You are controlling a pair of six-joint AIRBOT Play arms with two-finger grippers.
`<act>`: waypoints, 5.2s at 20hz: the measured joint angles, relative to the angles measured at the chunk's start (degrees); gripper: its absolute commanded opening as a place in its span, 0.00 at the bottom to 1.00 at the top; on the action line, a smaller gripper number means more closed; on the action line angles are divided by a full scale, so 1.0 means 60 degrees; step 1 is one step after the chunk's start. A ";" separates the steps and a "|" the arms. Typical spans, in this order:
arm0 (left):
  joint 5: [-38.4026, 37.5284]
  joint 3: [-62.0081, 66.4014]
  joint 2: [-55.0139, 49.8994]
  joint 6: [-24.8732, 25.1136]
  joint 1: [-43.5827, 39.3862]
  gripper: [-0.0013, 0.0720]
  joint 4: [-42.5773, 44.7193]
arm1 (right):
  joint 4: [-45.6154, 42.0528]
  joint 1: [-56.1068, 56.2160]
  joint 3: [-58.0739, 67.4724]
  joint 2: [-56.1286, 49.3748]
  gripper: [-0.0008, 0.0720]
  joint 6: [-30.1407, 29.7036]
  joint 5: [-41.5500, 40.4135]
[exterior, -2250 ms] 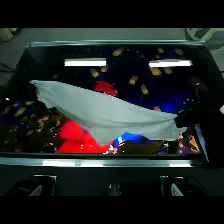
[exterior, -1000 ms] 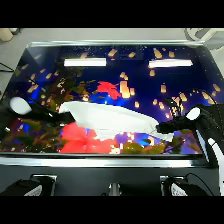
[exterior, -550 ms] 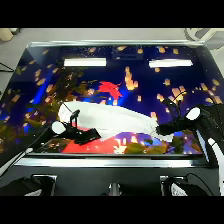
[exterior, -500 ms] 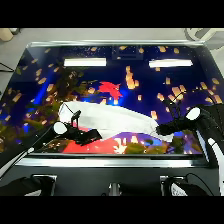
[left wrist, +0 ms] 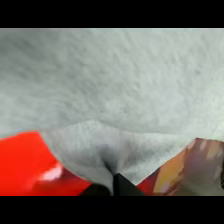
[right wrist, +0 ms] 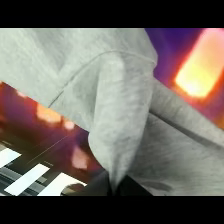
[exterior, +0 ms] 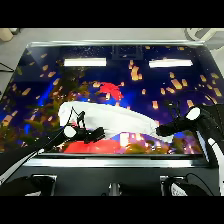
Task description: Fold the shirts.
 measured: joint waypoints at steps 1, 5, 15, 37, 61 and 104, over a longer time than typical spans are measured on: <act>0.0033 0.0036 0.0015 0.0011 0.0000 0.05 -0.0084 | 0.0051 0.0000 0.0004 0.0007 0.04 -0.0004 0.0044; -0.0554 0.0900 0.0940 0.1723 0.0670 0.06 -0.0215 | 0.0481 0.0000 0.0528 0.0466 0.04 -0.0295 0.0295; -0.3228 1.0735 0.4401 0.4266 0.4725 0.05 -0.0736 | 0.0379 -0.0044 0.8914 0.3395 0.04 -0.0157 -0.2743; -0.4273 0.6455 0.3009 0.2401 0.5315 0.06 0.4852 | -0.1494 -0.0033 1.0692 -0.1694 0.04 0.1756 0.0331; -0.8306 0.1297 0.0714 0.2597 0.7504 0.74 0.4925 | -0.0772 -0.1861 0.7056 -0.4615 0.79 -0.0219 0.5020; -0.2025 1.0400 0.6597 0.2433 0.6182 0.05 0.3719 | 0.1388 -0.0922 0.9358 0.4819 0.03 -0.2284 -0.4229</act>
